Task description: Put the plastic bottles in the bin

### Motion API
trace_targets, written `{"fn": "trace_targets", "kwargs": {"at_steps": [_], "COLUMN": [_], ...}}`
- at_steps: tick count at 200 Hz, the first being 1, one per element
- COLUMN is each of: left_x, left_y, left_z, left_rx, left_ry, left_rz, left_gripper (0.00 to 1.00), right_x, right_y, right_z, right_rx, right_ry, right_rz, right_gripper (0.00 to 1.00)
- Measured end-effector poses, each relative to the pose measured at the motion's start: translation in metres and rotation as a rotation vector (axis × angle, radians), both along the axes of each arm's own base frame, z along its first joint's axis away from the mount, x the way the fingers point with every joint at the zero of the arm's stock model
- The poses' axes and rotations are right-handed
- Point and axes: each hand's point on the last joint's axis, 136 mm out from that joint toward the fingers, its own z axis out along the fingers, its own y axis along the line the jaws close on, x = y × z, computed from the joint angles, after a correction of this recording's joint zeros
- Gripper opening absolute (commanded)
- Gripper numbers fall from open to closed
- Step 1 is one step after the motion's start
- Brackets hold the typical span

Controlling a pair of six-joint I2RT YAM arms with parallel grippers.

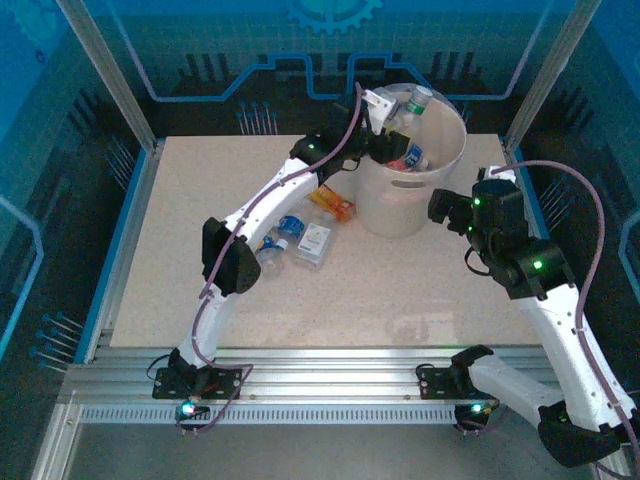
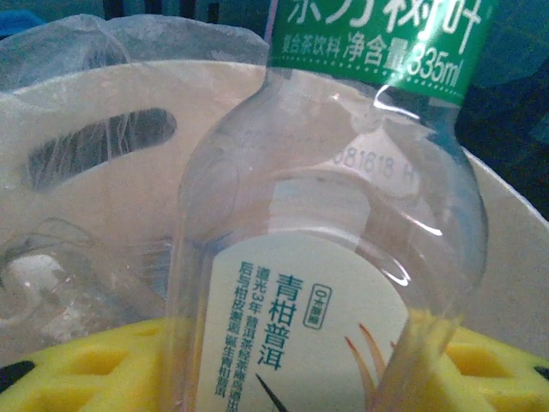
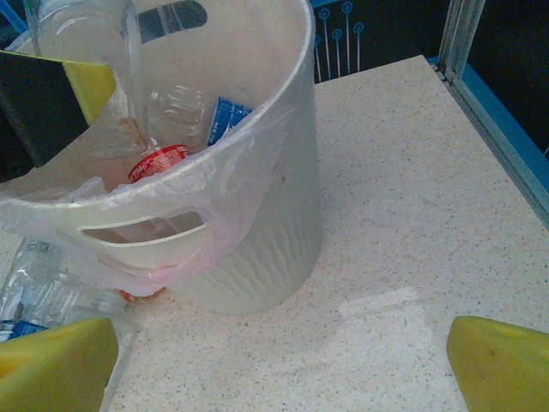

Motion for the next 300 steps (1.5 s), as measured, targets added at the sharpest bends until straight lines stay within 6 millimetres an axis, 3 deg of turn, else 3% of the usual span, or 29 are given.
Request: {"fn": "trace_targets", "kwargs": {"at_steps": [59,140,181,211,237,266,300], "left_x": [0.002,-0.002,-0.025,-0.063,-0.094,-0.119,-0.133], "left_y": [-0.002,-0.001,0.025,0.067,0.108,0.147,0.189], "left_z": [0.002,0.011,0.069,0.124,0.146,0.125,0.062], "left_rx": [-0.005,-0.014,-0.044,-0.092,-0.121,-0.117,-0.058], "left_ry": [-0.010,-0.019,-0.094,-0.191,-0.275,-0.299,-0.236], "left_rz": [-0.014,-0.019,0.023,0.097,0.184,0.281,0.419], "left_gripper": [0.99,0.99,0.99,0.99,0.99,0.99,0.99], "right_x": [-0.003,-0.002,0.004,0.006,0.002,-0.003,-0.004], "right_y": [-0.002,-0.003,0.008,0.025,0.054,0.099,0.148], "right_z": [0.001,0.000,-0.009,-0.015,-0.028,-0.053,-0.088], "right_rx": [-0.005,-0.009,0.002,0.031,0.056,0.064,0.053], "right_ry": [-0.008,-0.004,0.032,0.053,0.084,0.146,0.235], "right_rz": [-0.005,-0.007,0.038,0.085,0.157,0.241,0.302], "right_gripper": [1.00,1.00,1.00,1.00,1.00,1.00,1.00]}}
